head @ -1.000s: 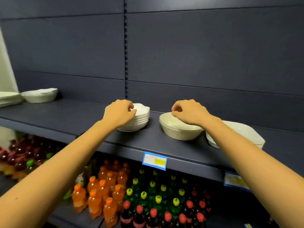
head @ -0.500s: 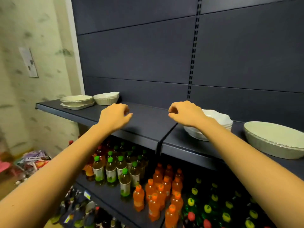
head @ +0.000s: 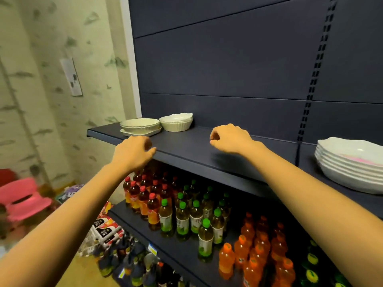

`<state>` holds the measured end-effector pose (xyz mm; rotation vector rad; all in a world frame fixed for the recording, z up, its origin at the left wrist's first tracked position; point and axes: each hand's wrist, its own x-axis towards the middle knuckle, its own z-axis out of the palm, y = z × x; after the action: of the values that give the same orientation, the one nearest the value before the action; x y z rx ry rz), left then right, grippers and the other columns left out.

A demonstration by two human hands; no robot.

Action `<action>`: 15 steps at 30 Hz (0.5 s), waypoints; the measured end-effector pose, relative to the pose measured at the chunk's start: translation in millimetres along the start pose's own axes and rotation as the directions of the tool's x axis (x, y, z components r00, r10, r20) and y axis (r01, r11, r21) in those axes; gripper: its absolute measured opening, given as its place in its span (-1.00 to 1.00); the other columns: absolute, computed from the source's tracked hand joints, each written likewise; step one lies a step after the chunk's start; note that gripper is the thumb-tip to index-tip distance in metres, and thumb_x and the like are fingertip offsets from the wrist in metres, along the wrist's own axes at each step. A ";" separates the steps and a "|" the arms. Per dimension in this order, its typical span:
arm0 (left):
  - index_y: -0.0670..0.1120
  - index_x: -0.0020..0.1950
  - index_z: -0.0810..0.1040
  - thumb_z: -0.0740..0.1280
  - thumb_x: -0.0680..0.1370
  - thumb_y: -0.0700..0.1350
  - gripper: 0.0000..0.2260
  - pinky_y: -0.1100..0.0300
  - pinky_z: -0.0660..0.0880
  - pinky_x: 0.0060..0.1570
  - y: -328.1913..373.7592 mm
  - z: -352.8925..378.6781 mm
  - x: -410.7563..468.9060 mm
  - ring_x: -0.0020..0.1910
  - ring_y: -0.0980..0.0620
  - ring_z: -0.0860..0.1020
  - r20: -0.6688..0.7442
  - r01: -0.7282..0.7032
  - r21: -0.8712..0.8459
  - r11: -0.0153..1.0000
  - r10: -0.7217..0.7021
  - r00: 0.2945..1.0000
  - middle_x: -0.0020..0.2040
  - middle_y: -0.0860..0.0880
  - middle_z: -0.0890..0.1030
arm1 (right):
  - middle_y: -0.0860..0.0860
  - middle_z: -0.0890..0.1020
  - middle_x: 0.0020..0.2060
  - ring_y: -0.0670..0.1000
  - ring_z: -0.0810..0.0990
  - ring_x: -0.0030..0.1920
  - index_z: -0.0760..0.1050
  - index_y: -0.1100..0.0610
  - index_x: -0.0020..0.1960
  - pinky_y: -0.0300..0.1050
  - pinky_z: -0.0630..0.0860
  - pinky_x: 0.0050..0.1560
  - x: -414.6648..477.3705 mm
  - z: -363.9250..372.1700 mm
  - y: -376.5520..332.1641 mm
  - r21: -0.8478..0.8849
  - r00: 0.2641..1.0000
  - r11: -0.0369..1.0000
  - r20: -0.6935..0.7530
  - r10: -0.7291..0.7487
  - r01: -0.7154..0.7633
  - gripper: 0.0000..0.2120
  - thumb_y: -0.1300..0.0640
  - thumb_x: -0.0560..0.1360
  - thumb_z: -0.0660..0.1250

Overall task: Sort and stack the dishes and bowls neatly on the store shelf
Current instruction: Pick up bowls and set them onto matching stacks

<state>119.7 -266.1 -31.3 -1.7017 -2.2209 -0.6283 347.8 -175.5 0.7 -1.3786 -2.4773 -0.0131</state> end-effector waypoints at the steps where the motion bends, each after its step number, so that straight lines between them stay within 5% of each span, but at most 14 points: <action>1: -0.11 0.11 0.59 0.23 0.55 0.05 -0.70 0.03 0.50 -0.02 -10.1 2.3 5.0 0.06 -0.17 0.58 0.000 0.012 -0.001 1.000 -0.012 1.000 0.10 -0.14 0.64 | 0.04 0.57 0.20 0.12 0.55 0.16 0.51 0.04 0.20 -0.06 0.43 -0.01 10.7 3.8 -6.1 -0.005 1.000 1.000 0.006 -0.006 0.006 -0.74 0.05 0.55 0.19; 15: -0.11 0.06 0.63 0.17 0.57 0.06 -0.66 0.01 0.58 -0.07 -131.0 43.9 131.1 -0.07 -0.16 0.62 -0.076 0.110 0.028 0.993 -0.108 0.991 -0.01 -0.14 0.68 | 0.08 0.59 0.14 0.15 0.57 0.10 0.55 0.07 0.16 -0.09 0.40 -0.09 178.0 55.2 -61.6 -0.033 0.999 0.999 -0.033 -0.025 0.024 -0.74 0.09 0.53 0.20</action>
<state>-39.8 -162.0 -31.1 -1.5243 -2.2713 -0.6660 194.9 -52.7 4.3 -1.3497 -2.4769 -0.0818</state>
